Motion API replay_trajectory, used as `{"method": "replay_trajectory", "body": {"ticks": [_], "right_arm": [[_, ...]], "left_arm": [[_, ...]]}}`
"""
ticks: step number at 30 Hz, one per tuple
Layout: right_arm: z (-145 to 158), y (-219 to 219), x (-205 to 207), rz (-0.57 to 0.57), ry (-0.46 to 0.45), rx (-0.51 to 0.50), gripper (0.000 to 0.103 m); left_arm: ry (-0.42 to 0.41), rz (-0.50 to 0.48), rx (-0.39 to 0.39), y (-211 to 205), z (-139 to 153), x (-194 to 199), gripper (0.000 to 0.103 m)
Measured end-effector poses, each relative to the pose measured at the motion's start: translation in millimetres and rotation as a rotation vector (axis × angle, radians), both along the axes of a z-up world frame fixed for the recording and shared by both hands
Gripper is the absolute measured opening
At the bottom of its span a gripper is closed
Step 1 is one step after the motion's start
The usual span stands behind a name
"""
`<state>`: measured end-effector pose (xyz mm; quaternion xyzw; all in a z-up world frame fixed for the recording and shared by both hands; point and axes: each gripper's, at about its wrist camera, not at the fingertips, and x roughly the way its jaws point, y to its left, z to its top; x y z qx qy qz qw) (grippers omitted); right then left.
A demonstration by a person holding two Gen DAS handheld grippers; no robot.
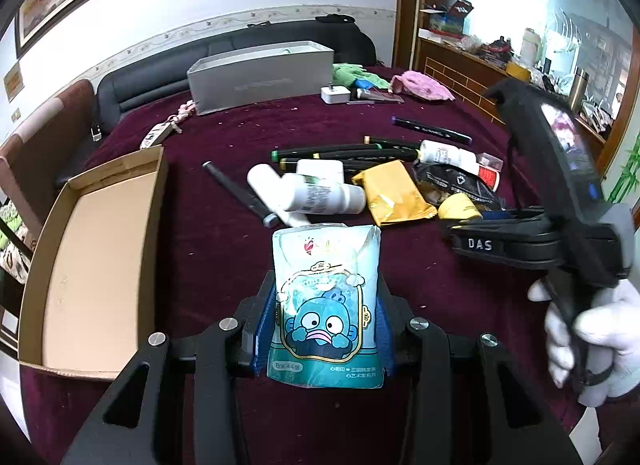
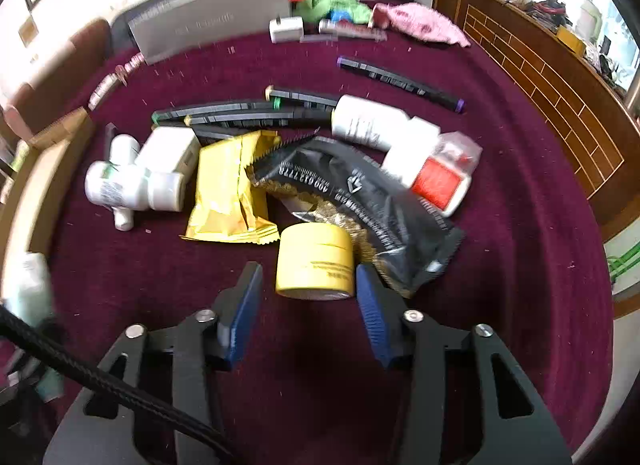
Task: Organize objects
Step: 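Hold the tissue pack in the left tool while the right tool grasps the yellow tape roll, then carry both items to the cardboard tray and release them with both tools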
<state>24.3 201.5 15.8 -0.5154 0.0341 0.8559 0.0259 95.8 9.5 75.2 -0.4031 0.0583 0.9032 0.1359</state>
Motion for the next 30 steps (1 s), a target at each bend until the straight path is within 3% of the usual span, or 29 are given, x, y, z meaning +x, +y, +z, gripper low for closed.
{"method": "replay_trajectory", "body": {"ticks": [10, 15, 20, 24, 26, 30], "right_arm": [[3.4, -0.5, 11.7, -0.03, -0.013, 0.02, 0.038], [25.8, -8.6, 28.3, -0.001, 0.007, -0.013, 0.038], [78.9, -32.5, 53.7, 0.102, 0.082, -0.097, 0.038], [140.5, -66.3, 65.0, 0.231, 0.185, -0.199, 0.038], [179.0, -90.0, 66.3, 0.31, 0.242, -0.261, 0.038], [225.2, -133.9, 54.9, 0.421, 0.293, -0.362, 0.039]], "left_arm": [[-0.011, 0.012, 0.038, -21.1, -5.1, 4.1, 0.037], [0.01, 0.022, 0.063, -37.2, 12.7, 16.5, 0.038], [0.057, 0.015, 0.111, -66.8, 57.4, 32.1, 0.038], [0.128, 0.007, 0.16, -102.4, 117.4, 41.1, 0.038], [0.176, 0.017, 0.154, -120.5, 148.6, 40.9, 0.038], [0.251, 0.075, 0.092, -149.6, 188.6, 23.0, 0.038]]}}
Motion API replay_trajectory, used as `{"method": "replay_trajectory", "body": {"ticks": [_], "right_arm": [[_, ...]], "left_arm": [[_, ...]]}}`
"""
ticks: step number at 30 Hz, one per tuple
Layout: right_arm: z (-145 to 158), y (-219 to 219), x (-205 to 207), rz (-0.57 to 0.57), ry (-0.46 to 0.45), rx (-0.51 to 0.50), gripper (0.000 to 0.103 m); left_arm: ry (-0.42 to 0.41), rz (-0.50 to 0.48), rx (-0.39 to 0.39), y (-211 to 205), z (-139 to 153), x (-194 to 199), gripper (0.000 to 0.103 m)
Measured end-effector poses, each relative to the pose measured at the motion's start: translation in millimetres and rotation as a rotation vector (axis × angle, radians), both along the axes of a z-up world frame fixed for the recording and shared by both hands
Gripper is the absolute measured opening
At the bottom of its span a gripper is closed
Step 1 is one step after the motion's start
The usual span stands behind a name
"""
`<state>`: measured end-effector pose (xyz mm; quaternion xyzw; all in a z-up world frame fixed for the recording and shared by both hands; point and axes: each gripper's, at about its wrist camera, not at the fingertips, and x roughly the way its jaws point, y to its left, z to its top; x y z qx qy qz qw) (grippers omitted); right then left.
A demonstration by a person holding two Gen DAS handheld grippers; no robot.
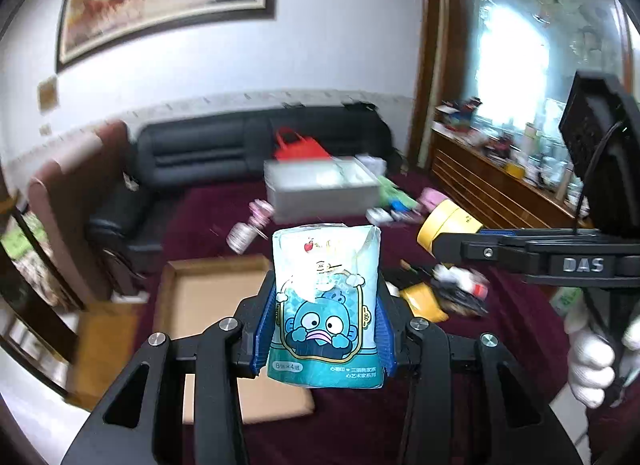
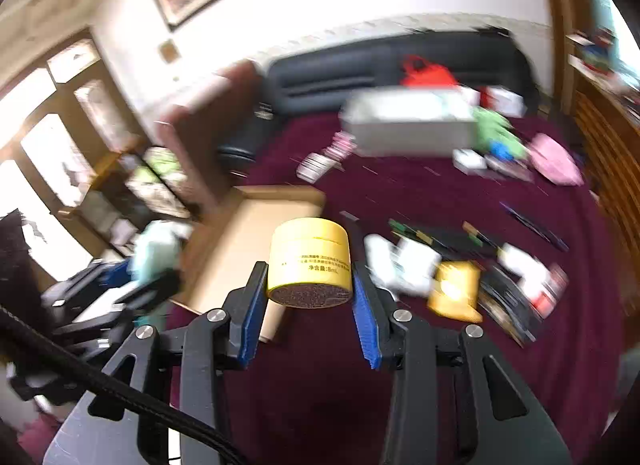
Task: Organize objects
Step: 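Carry both items to the cardboard tray and release them with both tools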
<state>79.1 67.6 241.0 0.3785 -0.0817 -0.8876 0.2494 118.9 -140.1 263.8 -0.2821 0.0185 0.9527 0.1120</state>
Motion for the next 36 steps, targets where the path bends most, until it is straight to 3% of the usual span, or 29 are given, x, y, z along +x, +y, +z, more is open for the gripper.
{"method": "replay_trajectory", "body": {"ticks": [4, 8, 12, 17, 21, 29, 36], "right_arm": [[16.2, -46.6, -39.2, 0.034, -0.004, -0.03, 0.039], [-7.3, -83.6, -91.9, 0.015, -0.065, -0.028, 0.039], [-62.1, -108.3, -147.4, -0.033, -0.171, -0.015, 0.039], [-148.1, -128.8, -203.1, -0.08, -0.316, -0.005, 0.039], [-187.6, -143.6, -229.2, -0.09, -0.358, 0.034, 0.039], [-215.3, -155.9, -250.8, -0.127, -0.367, 0.129, 0.039], [-218.5, -159.5, -250.9, -0.136, -0.348, 0.148, 0.04]], "left_arm": [[-0.003, 0.084, -0.042, -27.2, 7.0, -37.5, 0.038], [-0.02, 0.199, -0.139, -51.6, -19.8, -94.0, 0.038], [-0.121, 0.262, -0.127, -78.5, -75.6, -142.9, 0.038], [-0.249, 0.289, -0.041, -109.3, -153.1, -189.6, 0.038], [-0.288, 0.301, -0.034, -112.0, -190.6, -215.5, 0.038], [-0.313, 0.298, -0.029, -120.4, -212.6, -233.8, 0.04], [-0.364, 0.289, 0.042, -129.0, -221.2, -239.7, 0.041]]}}
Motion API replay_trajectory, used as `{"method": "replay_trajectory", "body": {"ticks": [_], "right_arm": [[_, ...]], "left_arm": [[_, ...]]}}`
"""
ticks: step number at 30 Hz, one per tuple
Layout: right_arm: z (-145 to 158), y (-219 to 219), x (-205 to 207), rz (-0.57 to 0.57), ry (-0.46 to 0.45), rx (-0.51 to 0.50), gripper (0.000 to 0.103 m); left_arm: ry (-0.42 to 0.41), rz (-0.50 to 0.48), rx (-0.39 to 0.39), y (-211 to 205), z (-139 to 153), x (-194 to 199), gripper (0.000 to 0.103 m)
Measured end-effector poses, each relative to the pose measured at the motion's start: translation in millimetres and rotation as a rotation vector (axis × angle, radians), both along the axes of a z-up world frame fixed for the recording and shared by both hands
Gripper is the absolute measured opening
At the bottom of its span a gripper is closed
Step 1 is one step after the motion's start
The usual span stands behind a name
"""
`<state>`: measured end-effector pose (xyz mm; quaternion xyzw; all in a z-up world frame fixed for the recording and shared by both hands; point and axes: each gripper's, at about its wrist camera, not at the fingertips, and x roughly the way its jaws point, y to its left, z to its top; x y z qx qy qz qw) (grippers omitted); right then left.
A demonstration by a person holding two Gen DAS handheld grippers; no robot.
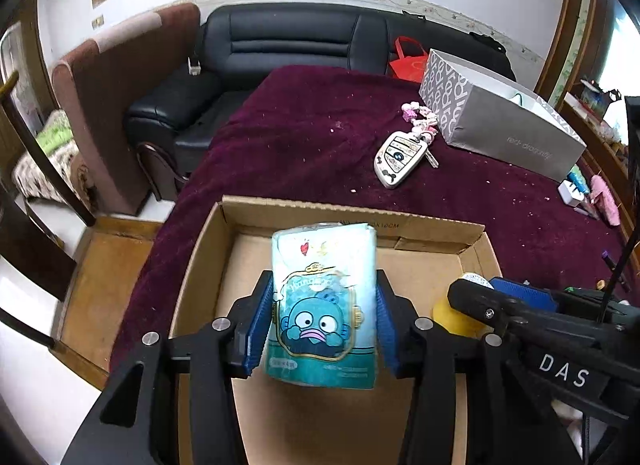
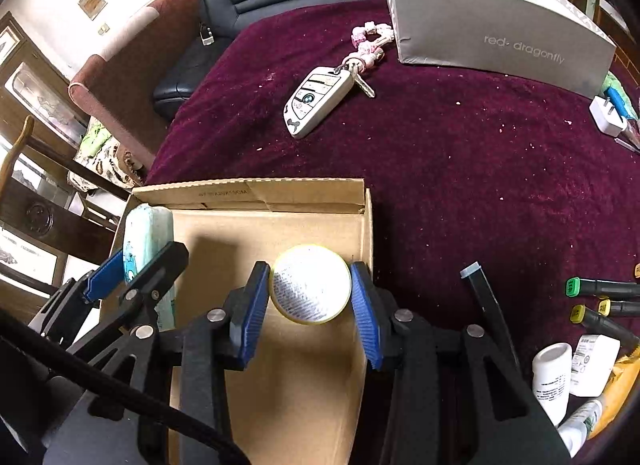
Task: Organize objects
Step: 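Carry both items to the cardboard tray and release them with both tools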
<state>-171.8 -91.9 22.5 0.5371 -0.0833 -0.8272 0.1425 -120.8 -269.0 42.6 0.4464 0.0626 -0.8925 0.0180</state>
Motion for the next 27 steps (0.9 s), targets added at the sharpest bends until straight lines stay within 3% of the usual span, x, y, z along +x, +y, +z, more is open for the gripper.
{"method": "replay_trajectory", "body": {"ticks": [6, 11, 14, 17, 19, 23, 27], "right_arm": [[7.1, 3.3, 0.9, -0.003, 0.043, -0.022, 0.04], [33.3, 13.8, 28.5, 0.014, 0.093, -0.081, 0.041], [36.5, 11.9, 66.5, 0.116, 0.024, -0.177, 0.05], [24.0, -3.9, 104.2, 0.238, -0.068, -0.232, 0.051], [10.7, -18.0, 121.7, 0.292, -0.124, -0.199, 0.051], [-9.4, -26.2, 139.9, 0.295, -0.197, -0.109, 0.052], [-17.6, -16.0, 151.5, 0.28, -0.28, -0.104, 0.055]], "left_arm": [[-0.038, -0.019, 0.179, -8.3, -3.0, -4.6, 0.043], [-0.006, 0.04, 0.149, -12.2, 12.9, 8.8, 0.043], [-0.006, 0.09, 0.18, -19.0, 11.3, 26.8, 0.043], [-0.049, 0.111, 0.233, -18.9, -4.1, 43.4, 0.043], [-0.101, 0.119, 0.223, -12.7, -18.0, 52.4, 0.043], [-0.104, 0.105, 0.103, 5.5, -21.4, 67.5, 0.043], [-0.123, 0.093, 0.098, 14.8, -20.3, 78.3, 0.043]]}}
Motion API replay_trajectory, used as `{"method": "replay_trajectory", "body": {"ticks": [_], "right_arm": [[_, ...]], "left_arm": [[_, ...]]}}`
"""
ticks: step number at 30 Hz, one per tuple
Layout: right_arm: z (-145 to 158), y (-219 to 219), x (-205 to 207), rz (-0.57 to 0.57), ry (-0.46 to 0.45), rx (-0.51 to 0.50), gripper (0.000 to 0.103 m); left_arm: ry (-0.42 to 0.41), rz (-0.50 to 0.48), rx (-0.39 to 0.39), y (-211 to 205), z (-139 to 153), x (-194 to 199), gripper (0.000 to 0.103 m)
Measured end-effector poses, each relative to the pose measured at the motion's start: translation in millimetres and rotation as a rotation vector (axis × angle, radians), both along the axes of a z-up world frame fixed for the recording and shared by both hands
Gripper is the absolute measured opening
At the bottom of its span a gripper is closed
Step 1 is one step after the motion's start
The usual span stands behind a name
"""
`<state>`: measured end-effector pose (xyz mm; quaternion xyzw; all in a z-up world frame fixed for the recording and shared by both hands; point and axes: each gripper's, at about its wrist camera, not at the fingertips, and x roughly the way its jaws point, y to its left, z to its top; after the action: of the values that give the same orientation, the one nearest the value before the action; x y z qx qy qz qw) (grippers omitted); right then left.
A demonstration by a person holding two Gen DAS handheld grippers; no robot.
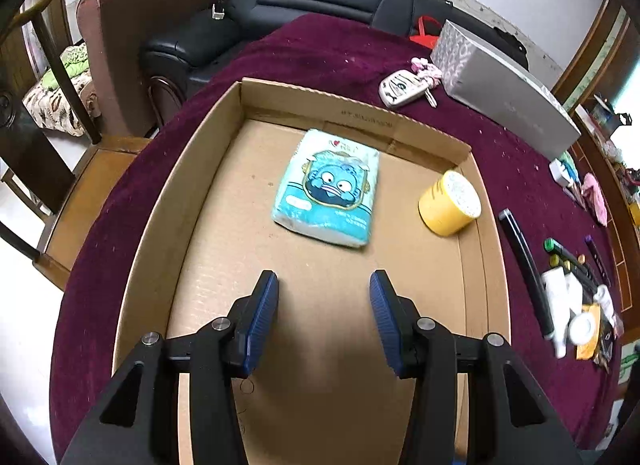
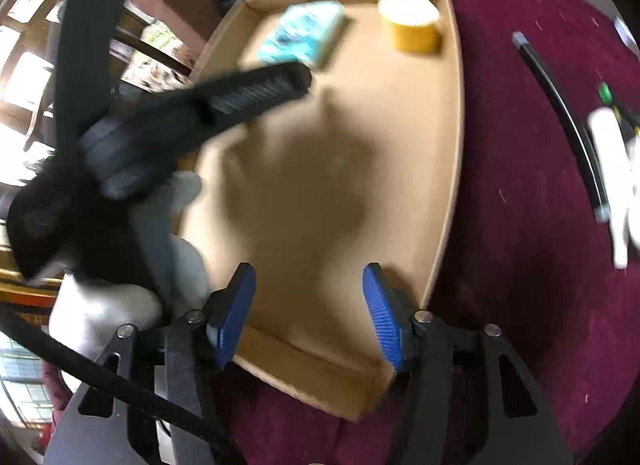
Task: Organize objects
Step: 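Carry both items to the cardboard tray and release them with both tools, then grasp the white medicine bottle with the left tool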
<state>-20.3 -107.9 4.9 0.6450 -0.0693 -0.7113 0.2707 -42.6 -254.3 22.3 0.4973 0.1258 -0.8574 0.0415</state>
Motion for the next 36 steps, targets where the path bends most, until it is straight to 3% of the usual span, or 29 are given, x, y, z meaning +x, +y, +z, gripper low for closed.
{"method": "replay_trajectory", "body": {"ticks": [6, 14, 19, 23, 24, 26, 28, 30, 32, 36], "right_arm": [[6.3, 3.6, 44.1, 0.036, 0.03, 0.017, 0.055], [11.2, 24.3, 64.1, -0.001, -0.019, -0.063, 0.055], [26.6, 42.4, 76.1, -0.015, 0.039, -0.14, 0.052], [69.4, 107.8, 81.7, -0.124, 0.221, -0.236, 0.055], [81.1, 133.8, 84.4, -0.167, 0.291, -0.216, 0.058], [90.7, 172.7, 87.4, -0.24, 0.377, -0.159, 0.078], [89.9, 223.7, 88.6, -0.353, 0.441, -0.04, 0.079], [76.8, 284.9, 78.6, -0.445, 0.427, 0.004, 0.079], [64.4, 341.1, 73.3, -0.562, 0.37, -0.024, 0.079], [55.7, 379.2, 79.2, -0.666, 0.34, -0.072, 0.079]], "left_arm": [[-0.008, -0.044, -0.064, 20.3, -1.2, 16.6, 0.043], [0.01, -0.129, -0.073, 46.7, 1.1, 22.6, 0.043], [0.055, -0.141, -0.104, 63.0, 17.7, 26.0, 0.043], [0.154, -0.163, -0.132, 81.4, 57.7, 41.4, 0.043], [0.176, -0.178, -0.122, 87.7, 68.0, 46.5, 0.043], [0.207, -0.205, -0.076, 101.2, 83.1, 56.9, 0.051], [0.216, -0.229, -0.018, 122.2, 87.4, 63.9, 0.061], [0.197, -0.259, 0.02, 144.0, 82.8, 61.2, 0.062], [0.145, -0.315, 0.024, 180.0, 70.3, 47.8, 0.062], [0.122, -0.414, -0.091, 249.8, 51.2, 15.2, 0.062]]}}
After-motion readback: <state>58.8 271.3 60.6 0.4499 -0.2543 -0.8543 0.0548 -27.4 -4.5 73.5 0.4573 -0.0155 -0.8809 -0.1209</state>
